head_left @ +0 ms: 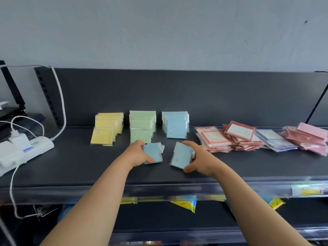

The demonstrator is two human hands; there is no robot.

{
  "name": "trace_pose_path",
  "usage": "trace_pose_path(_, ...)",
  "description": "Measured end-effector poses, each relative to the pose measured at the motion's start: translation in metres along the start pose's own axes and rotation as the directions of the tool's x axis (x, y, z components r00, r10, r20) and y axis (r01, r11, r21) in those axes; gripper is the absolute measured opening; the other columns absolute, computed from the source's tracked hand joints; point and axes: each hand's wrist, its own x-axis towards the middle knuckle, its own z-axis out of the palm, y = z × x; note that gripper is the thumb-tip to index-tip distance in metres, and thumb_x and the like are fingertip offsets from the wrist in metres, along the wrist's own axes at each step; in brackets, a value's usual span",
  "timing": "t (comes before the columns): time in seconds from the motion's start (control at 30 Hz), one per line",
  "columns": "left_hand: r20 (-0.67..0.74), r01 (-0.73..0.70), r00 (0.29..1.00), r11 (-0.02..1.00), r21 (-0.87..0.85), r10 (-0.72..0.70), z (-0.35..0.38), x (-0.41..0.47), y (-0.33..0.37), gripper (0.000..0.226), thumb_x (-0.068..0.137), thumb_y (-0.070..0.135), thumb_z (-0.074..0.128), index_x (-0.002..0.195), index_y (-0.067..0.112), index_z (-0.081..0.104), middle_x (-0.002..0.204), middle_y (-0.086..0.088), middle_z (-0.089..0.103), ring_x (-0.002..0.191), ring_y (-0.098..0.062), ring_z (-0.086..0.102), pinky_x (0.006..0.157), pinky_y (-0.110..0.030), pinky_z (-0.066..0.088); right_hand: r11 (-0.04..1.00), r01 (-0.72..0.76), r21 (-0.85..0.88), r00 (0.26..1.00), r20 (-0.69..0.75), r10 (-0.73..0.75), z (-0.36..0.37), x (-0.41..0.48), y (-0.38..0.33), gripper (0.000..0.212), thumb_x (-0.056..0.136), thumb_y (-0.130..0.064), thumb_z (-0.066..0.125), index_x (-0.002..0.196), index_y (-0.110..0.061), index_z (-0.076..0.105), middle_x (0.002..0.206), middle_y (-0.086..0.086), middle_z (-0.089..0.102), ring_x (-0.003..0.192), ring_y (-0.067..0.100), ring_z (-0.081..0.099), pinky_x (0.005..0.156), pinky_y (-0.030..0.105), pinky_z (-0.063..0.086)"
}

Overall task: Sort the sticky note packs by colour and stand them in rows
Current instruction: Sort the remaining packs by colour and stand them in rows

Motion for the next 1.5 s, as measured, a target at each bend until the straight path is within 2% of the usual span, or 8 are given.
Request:
trace_pose_path(0.13,-0.182,-0.073,0.982,0.988,-0.135,0.048,0.003,-0.004,-0.001,0.049,0.076,0.000,0.075,0.115,0.016,0.049,0.112,-0.001,0.055,0.098,-0.019,0.055,0.060,-0.022,0.042,0.980,0.045,0.196,0.998,-0.040,-0.038,0.003,-0.002,0.006,0.079,0.084,0.001,0.067,0.138,-0.044,0.033,0.130,0.003,0.046,0.116,0.026,0.051,0.087,0.037,0.056)
trace_pose_path(0.3,-0.279,-0.207,0.952,0.934,-0.292,0.124,0.004,-0.015,0.004,0.036,0.084,0.002,0.070,0.110,0.018,0.052,0.101,-0.001,0.062,0.092,-0.017,0.063,0.068,-0.029,0.057,0.897,0.080,0.436,0.996,-0.076,-0.052,0.004,0.002,0.007,0.058,0.088,0.000,0.062,0.135,-0.026,0.039,0.114,0.001,0.066,0.102,0.016,0.065,0.085,0.033,0.057)
trace_pose_path(0.47,-0.170,-0.256,0.965,0.860,-0.442,0.200,0.013,-0.022,0.022,0.011,0.095,0.012,0.058,0.104,0.017,0.064,0.103,-0.001,0.068,0.095,-0.014,0.068,0.075,-0.029,0.060,0.911,0.121,0.394,0.992,-0.082,-0.096,0.005,0.007,-0.007,0.028,0.091,-0.009,0.063,0.117,-0.015,0.057,0.111,0.003,0.066,0.105,0.017,0.064,0.088,0.033,0.057)
trace_pose_path(0.63,-0.083,-0.195,0.981,0.841,-0.506,0.177,0.020,-0.016,0.025,0.015,0.097,0.021,0.056,0.109,0.015,0.063,0.107,-0.003,0.069,0.097,-0.014,0.069,0.085,-0.038,0.059,0.904,0.140,0.403,0.986,-0.136,-0.092,0.002,0.015,-0.006,0.037,0.090,-0.011,0.064,0.126,-0.015,0.058,0.110,0.003,0.066,0.101,0.015,0.065,0.074,0.023,0.056)
trace_pose_path(0.93,-0.048,-0.234,0.969,0.839,-0.491,0.242,0.038,-0.004,0.031,0.030,0.093,0.011,0.062,0.123,0.011,0.060,0.114,-0.002,0.065,0.099,-0.015,0.068,0.078,-0.029,0.059,0.909,0.178,0.376,0.980,-0.148,-0.131,-0.006,0.036,-0.003,0.038,0.086,-0.015,0.071,0.123,-0.015,0.063,0.104,-0.003,0.070,0.098,0.012,0.066,0.088,0.026,0.053)
trace_pose_path(1.07,-0.097,-0.198,0.980,0.783,-0.590,0.174,0.041,0.014,0.039,0.025,0.097,0.008,0.055,0.121,0.012,0.055,0.115,-0.001,0.063,0.099,-0.013,0.066,0.076,-0.024,0.058,0.962,0.142,0.233,0.983,-0.150,-0.109,-0.022,0.051,-0.003,0.034,0.081,-0.021,0.073,0.114,-0.018,0.066,0.101,0.007,0.072,0.096,0.027,0.068,0.090,0.044,0.055)
trace_pose_path(1.33,-0.208,-0.299,0.926,0.949,0.102,0.314,0.043,0.056,0.058,0.025,0.095,0.019,0.057,0.119,0.018,0.052,0.110,0.003,0.061,0.097,-0.016,0.059,0.079,-0.029,0.049,0.988,0.097,-0.117,0.960,-0.251,-0.124,-0.052,0.092,-0.019,0.039,0.079,-0.011,0.072,0.115,-0.014,0.057,0.089,-0.001,0.055,0.074,0.014,0.055,0.063,0.024,0.046)
trace_pose_path(1.5,-0.162,-0.199,0.951,0.921,0.335,0.265,0.048,0.079,0.062,0.013,0.096,0.025,0.055,0.098,0.013,0.050,0.099,-0.003,0.057,0.086,-0.020,0.055,0.076,-0.034,0.047,0.977,0.016,-0.212,0.965,-0.254,-0.071,-0.048,0.115,-0.019,0.034,0.078,-0.009,0.071,0.109,-0.009,0.056,0.106,0.009,0.060,0.083,0.022,0.058,0.074,0.033,0.052)
